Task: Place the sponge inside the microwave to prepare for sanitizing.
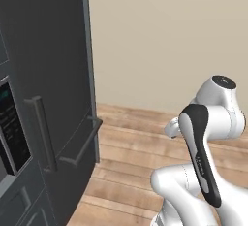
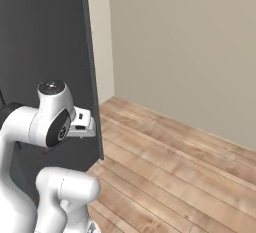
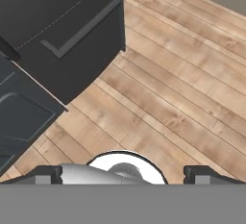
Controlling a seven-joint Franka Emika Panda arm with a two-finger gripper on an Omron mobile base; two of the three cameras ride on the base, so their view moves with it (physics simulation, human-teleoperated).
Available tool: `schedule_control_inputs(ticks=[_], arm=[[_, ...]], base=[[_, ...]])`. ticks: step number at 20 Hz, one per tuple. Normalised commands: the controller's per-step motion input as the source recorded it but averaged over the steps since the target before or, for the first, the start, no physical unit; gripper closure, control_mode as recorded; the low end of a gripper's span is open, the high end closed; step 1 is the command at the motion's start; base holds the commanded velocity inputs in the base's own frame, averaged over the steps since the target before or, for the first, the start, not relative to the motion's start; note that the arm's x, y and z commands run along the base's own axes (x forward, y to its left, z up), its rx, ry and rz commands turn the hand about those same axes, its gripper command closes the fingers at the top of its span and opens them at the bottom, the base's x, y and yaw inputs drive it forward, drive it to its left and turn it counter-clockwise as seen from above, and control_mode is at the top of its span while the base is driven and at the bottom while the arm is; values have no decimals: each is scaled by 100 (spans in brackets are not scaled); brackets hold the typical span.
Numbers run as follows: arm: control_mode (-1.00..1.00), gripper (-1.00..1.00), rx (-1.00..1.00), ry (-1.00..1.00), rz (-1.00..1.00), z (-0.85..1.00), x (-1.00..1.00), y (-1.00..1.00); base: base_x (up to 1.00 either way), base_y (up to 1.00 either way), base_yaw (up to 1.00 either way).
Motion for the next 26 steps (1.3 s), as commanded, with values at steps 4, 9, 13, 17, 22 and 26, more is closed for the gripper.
schedule_control_inputs(ticks=[4, 9, 13, 17, 22, 26], arm=[[100, -100, 0, 0, 0, 0, 0, 0], [100, -100, 0, 0, 0, 0, 0, 0], [100, -100, 0, 0, 0, 0, 0, 0], [100, -100, 0, 0, 0, 0, 0, 0], [100, -100, 0, 0, 0, 0, 0, 0], [100, -100, 0, 0, 0, 0, 0, 0]], base=[[-94, 26, -24], [-38, 33, -22], [75, 41, -18], [77, 37, -14], [-21, 32, -16], [-77, 2, -20]])
